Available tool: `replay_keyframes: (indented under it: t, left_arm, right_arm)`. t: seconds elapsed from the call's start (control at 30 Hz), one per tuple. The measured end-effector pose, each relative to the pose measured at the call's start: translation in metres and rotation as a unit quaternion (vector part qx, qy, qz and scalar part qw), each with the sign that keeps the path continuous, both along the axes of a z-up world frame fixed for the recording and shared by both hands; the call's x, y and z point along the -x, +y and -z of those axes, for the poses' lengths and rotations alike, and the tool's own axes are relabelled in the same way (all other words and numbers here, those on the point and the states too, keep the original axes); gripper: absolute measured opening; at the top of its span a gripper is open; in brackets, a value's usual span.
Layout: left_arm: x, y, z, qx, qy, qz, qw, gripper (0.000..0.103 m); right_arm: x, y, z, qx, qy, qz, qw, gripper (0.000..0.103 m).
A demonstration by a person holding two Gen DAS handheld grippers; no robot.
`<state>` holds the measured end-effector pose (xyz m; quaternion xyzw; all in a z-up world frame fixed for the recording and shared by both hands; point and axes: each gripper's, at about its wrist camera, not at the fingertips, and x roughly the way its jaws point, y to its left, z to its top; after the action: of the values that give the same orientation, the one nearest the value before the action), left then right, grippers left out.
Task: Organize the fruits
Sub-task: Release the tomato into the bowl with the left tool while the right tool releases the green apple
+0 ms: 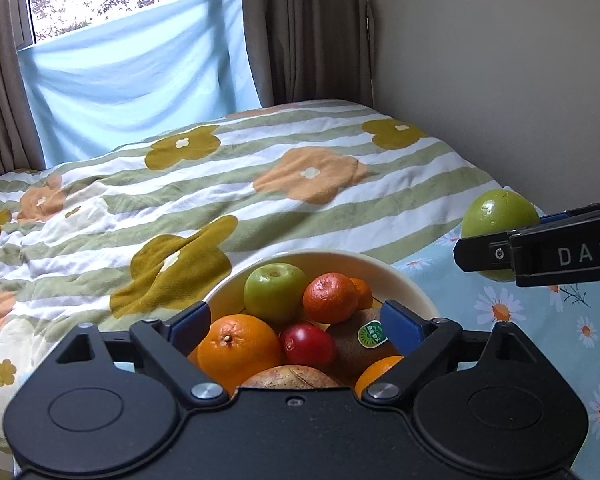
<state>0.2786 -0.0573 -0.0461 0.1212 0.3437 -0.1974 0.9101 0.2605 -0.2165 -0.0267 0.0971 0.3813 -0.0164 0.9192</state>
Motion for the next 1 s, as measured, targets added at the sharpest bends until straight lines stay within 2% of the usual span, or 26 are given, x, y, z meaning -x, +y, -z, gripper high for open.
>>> replay_keyframes:
  t: [0.53, 1.0]
  left_arm:
    - [0.031, 0.052, -0.029, 0.032, -0.003, -0.103, 0.9942, 0.098]
    - [0.053, 0.062, -0.022, 0.030, 0.010, -0.141, 0.9895, 0.100]
  right_arm:
    - [-0.026, 0.020, 0.025, -0.004, 0.028, -0.075, 0.997, 0.071]
    - [-0.021, 0.028, 0.045, 0.006, 0.033, -0.121, 0.992, 0.072]
